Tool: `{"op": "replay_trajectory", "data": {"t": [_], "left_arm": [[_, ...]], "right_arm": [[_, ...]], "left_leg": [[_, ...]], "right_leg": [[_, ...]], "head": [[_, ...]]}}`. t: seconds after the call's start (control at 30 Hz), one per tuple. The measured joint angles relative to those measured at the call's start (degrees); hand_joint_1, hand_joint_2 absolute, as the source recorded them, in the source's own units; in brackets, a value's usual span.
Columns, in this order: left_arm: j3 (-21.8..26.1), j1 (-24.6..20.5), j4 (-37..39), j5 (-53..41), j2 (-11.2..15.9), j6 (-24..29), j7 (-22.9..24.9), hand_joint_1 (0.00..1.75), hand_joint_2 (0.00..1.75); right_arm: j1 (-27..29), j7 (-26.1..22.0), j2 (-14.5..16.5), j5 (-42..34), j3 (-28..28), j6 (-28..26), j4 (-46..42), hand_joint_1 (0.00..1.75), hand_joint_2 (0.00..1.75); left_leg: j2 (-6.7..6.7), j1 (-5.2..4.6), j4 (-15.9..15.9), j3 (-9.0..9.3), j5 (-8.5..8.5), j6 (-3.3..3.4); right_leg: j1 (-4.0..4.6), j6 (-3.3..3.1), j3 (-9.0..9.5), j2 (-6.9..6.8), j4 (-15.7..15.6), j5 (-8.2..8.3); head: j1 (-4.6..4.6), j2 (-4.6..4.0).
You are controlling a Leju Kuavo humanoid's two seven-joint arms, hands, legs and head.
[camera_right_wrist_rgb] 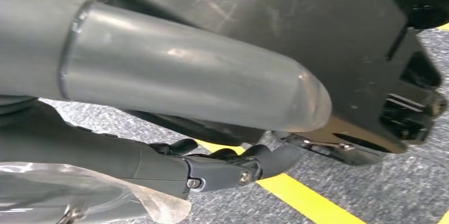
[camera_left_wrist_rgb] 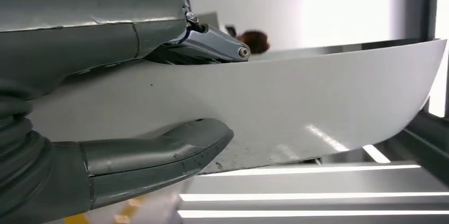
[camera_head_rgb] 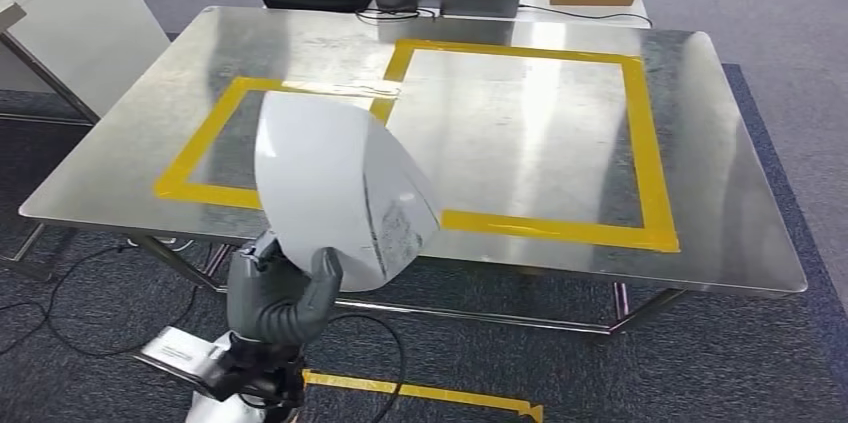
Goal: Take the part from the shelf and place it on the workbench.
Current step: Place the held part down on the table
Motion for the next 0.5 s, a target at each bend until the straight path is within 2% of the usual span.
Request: {"op": "replay_trajectory", "data": {"t": [0.07, 0.1, 0.17, 0.2, 0.23, 0.27, 0.33, 0.37, 0.43, 0.5], "left_arm": [[-2.17, -1.44, 2.93, -6.26, 0.99, 6.52, 0.08, 1.75, 1.75], [-2.92, -2.12, 4.45, -9.41, 1.37, 9.1, 0.32, 1.75, 1.75], [-3.74, -3.3, 7.72, -17.49, 1.91, 13.47, 1.82, 1.75, 1.75], [-3.85, -3.72, 9.23, -21.81, 2.1, 14.82, 2.87, 1.75, 1.75], [-3.79, -4.1, 10.6, -26.54, 2.24, 15.78, 4.01, 1.75, 1.75], [-3.54, -4.49, 11.8, -31.13, 2.31, 16.3, 4.98, 1.75, 1.75], [-2.74, -5.37, 13.69, -39.15, 2.23, 16.64, 6.83, 1.75, 1.75], [-2.23, -5.92, 14.52, -42.58, 2.13, 16.68, 7.78, 1.75, 1.75], [-1.31, -6.99, 15.88, -47.96, 1.97, 16.73, 9.87, 1.75, 1.75], [-0.41, -8.06, 17.03, -52.74, 1.91, 16.77, 12.68, 1.75, 1.75]], "right_arm": [[0.0, 0.03, -0.01, 0.4, -0.13, 0.24, -0.01, 0.0, 0.0], [-0.01, 0.04, -0.01, 0.63, -0.16, 0.37, 0.0, 0.0, 0.0], [-0.04, 0.05, -0.03, 1.03, -0.21, 0.57, 0.0, 0.0, 0.0], [-0.03, 0.07, -0.04, 1.25, -0.23, 0.66, 0.01, 0.0, 0.0], [-0.03, 0.09, -0.06, 1.47, -0.25, 0.75, 0.01, 0.0, 0.0], [-0.04, 0.11, -0.07, 1.72, -0.27, 0.84, 0.0, 0.0, 0.0], [-0.03, 0.14, -0.07, 2.12, -0.33, 0.98, 0.01, 0.0, 0.0], [-0.06, 0.13, -0.07, 2.32, -0.38, 1.04, 0.01, 0.0, 0.0], [-0.14, 0.11, -0.07, 2.66, -0.48, 1.16, 0.01, 0.0, 0.0], [-0.23, 0.08, -0.07, 2.95, -0.54, 1.29, 0.01, 0.0, 0.0]], "left_leg": [[0.06, 0.1, 1.98, -0.72, -1.41, -0.53], [0.08, 0.16, 4.68, -1.93, -2.84, -0.81], [0.09, 0.25, 12.31, -5.66, -5.94, -1.12], [0.09, 0.27, 15.14, -7.17, -6.59, -1.17], [0.09, 0.28, 16.08, -7.84, -6.14, -1.13], [0.09, 0.28, 14.66, -7.43, -4.51, -1.0], [0.09, 0.23, 7.65, -4.57, -0.17, -0.55], [0.07, 0.14, 4.19, -3.14, 1.24, -0.32], [0.05, -0.08, 1.0, -2.03, 1.67, -0.03], [0.02, -0.05, 0.37, -2.06, 1.67, 0.33]], "right_leg": [[-0.18, -0.71, 0.27, -0.09, -0.16, -0.09], [-0.23, -1.02, 0.39, -0.16, -0.2, -0.15], [-0.2, -1.37, 0.53, -0.23, -0.2, -0.33], [-0.19, -1.44, 0.61, -0.22, -0.2, -0.39], [-0.18, -1.47, 0.74, -0.17, -0.19, -0.44], [-0.18, -1.46, 0.93, -0.11, -0.19, -0.52], [-0.17, -1.28, 1.33, 0.0, -0.19, -0.73], [-0.09, -1.07, 1.36, 0.04, -0.13, -0.83], [0.03, -0.51, 1.07, 0.03, -0.11, -0.81], [0.02, 0.16, 0.9, -0.03, -0.29, -0.72]], "head": [[-0.17, 0.0], [-0.26, 0.0], [-0.36, 0.0], [-0.37, 0.0], [-0.38, 0.0], [-0.38, 0.0], [-0.36, 0.0], [-0.34, 0.0], [-0.3, 0.0], [-0.3, 0.0]]}}
